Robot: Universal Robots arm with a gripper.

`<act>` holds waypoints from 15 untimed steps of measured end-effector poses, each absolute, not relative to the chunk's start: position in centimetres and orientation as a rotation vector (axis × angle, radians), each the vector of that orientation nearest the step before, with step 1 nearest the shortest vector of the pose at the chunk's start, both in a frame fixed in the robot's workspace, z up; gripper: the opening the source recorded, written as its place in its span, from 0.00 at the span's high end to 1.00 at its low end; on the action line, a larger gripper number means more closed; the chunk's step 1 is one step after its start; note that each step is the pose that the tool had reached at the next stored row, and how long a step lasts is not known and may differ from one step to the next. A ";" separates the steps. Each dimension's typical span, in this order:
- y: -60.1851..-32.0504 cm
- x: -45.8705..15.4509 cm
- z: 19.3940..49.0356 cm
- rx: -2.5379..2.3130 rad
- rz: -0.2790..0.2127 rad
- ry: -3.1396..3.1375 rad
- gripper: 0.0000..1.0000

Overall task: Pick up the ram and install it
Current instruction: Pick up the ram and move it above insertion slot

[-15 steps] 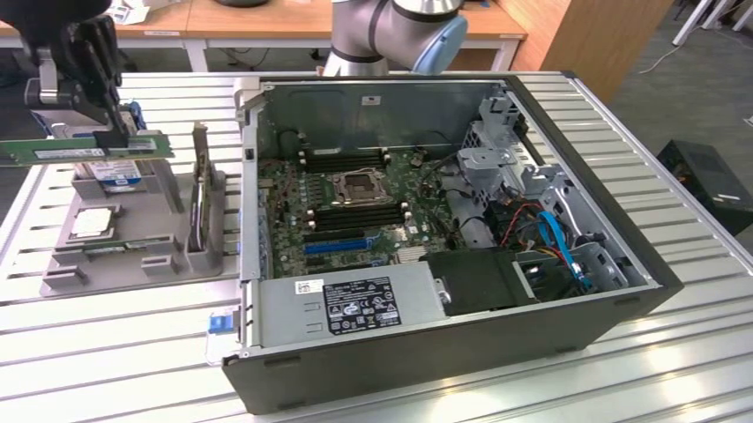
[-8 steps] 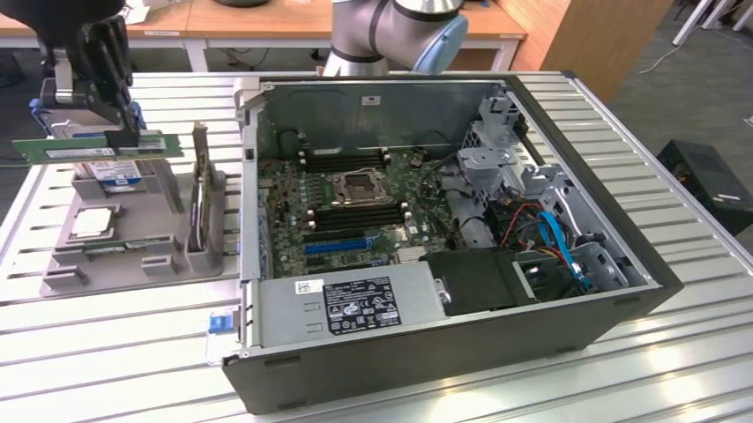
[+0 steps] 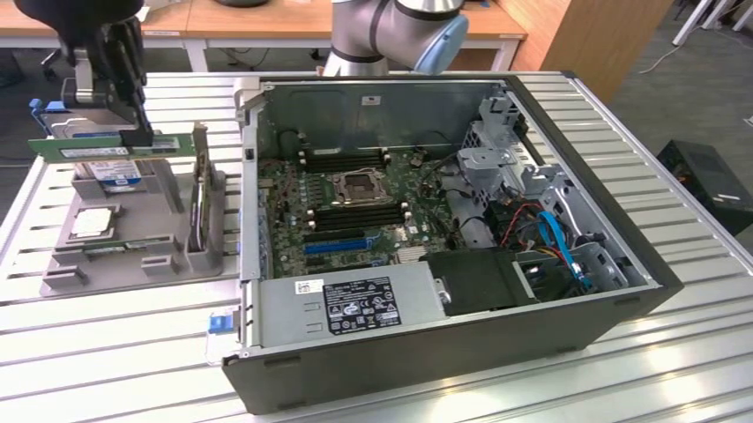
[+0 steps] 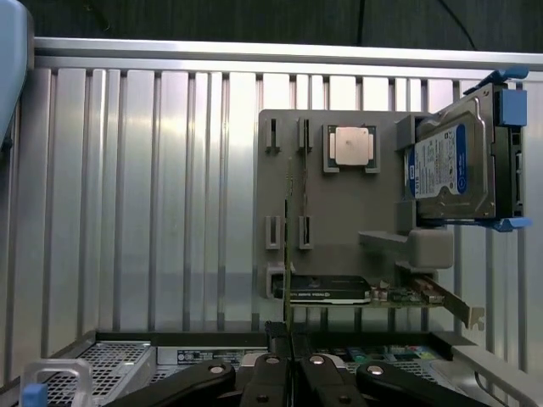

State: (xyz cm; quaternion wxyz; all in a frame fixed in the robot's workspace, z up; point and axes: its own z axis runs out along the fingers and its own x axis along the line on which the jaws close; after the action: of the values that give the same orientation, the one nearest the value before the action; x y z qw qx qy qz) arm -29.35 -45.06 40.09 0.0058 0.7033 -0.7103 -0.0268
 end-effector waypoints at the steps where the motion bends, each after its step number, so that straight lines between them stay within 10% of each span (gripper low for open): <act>1: -45.1 -29.2 40.1 2.201 -0.084 -2.223 0.88; 15: -45.1 -27.1 40.1 2.201 -0.085 -2.223 0.88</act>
State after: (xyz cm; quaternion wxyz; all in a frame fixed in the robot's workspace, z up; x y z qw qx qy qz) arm -27.14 -45.06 40.09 0.0062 0.7033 -0.7103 -0.0272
